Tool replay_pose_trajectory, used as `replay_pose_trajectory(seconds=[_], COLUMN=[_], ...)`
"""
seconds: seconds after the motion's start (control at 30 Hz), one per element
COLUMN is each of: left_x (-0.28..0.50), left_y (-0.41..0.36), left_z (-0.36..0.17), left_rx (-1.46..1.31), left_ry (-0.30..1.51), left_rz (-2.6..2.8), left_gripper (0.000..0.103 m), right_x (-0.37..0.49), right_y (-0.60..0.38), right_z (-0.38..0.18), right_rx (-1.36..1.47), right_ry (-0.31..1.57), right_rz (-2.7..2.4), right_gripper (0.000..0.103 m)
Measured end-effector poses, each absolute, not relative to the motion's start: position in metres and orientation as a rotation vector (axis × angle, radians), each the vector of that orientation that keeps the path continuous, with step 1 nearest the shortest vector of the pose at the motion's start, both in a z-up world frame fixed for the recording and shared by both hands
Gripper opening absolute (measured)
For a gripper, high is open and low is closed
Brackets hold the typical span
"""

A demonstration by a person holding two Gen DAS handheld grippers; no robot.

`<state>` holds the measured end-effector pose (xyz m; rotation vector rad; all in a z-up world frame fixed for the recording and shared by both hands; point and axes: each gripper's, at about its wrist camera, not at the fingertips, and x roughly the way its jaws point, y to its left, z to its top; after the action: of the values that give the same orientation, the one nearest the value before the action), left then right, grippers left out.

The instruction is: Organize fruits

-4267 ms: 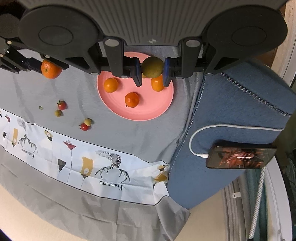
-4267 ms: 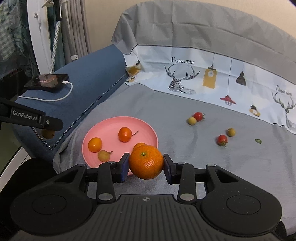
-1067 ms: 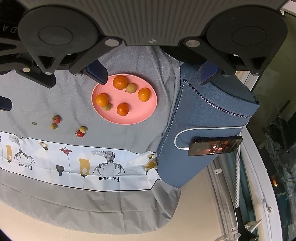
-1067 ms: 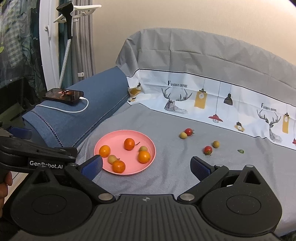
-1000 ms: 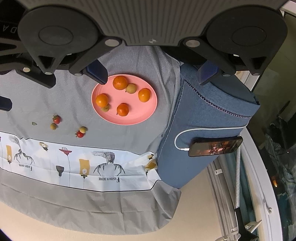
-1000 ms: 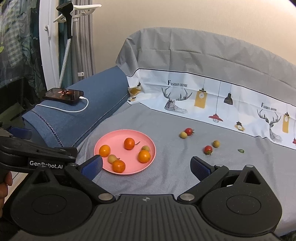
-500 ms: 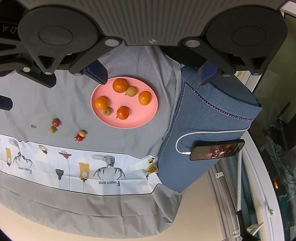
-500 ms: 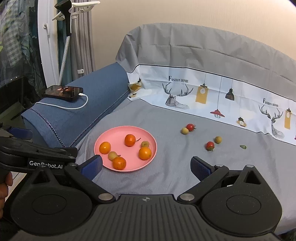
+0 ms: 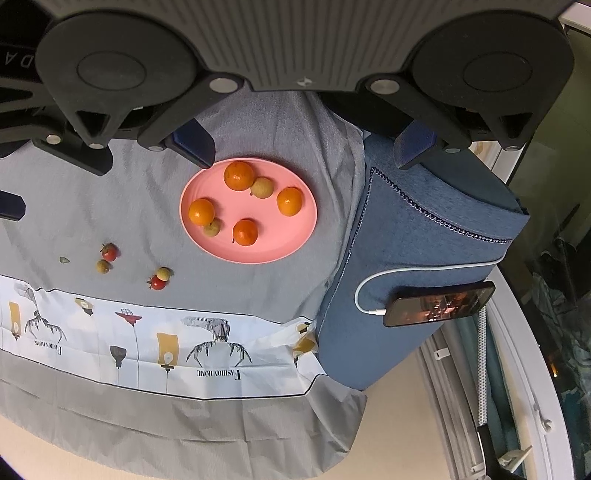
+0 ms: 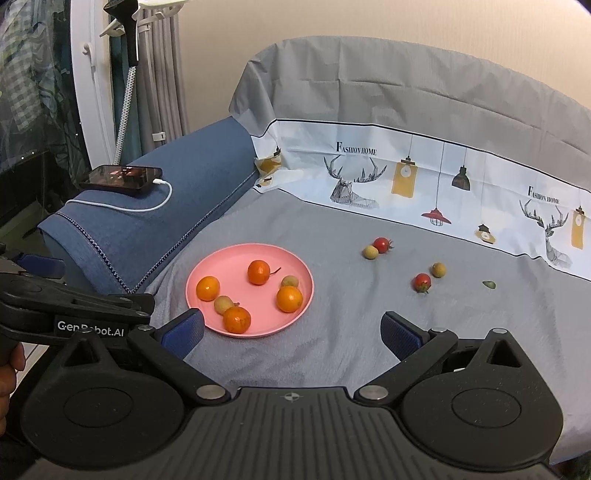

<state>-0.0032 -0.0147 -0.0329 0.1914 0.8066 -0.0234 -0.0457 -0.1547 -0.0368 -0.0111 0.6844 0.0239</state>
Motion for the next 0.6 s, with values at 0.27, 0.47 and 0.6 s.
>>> replay_pose_trajectory(seconds=[0.27,0.47,0.6], left_x=[0.005,0.013,0.021], left_y=[-0.017,-0.020,-0.025], left_z=[-0.040,-0.046,-0.050], left_rx=[0.201,0.217,0.238], left_ry=[0.834,0.860,0.879], left_rz=[-0.025,-0.029,-0.030], left_gripper=[0.103,0.103,0.103], right_x=[-0.038,-0.031,-0.025], right_y=[-0.156,-0.161,-0.166], right_z=[-0.044,-0.051,-0.057], right_rx=[-0.003,0.011,0.030], right_ry=[0.707,0.728,0.742], right_rz=[0.023,0.019,0.007], right_gripper=[0.101,0.102,0.102])
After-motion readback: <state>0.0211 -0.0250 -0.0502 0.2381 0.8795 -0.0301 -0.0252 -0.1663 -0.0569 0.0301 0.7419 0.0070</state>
